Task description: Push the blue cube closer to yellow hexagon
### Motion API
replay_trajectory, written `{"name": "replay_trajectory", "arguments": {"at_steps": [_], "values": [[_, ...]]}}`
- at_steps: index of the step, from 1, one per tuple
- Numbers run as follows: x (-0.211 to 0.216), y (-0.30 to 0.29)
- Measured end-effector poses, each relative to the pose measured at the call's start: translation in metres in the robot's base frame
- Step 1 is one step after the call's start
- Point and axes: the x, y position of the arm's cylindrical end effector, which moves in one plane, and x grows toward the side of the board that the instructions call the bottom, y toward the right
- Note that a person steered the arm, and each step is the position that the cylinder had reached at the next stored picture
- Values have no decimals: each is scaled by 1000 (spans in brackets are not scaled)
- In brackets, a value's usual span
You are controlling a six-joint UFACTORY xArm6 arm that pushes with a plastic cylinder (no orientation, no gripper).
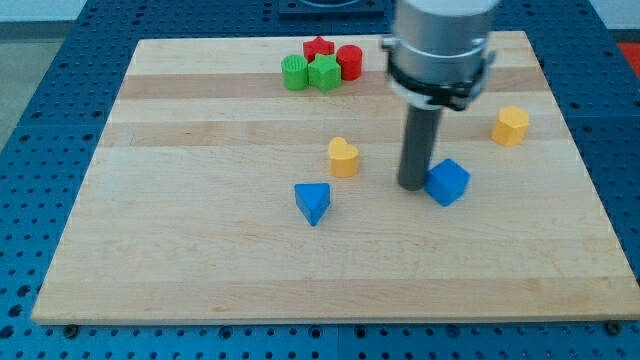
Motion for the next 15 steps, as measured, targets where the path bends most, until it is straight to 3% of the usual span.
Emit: {"name": "replay_trajectory", "arguments": {"at_steps": [3, 4, 5, 6, 8, 10, 14, 15], "values": [[79, 5], [-10, 26], [-60, 31], [-55, 32], [59, 33], [-6, 71], [8, 41], [-20, 58]]}}
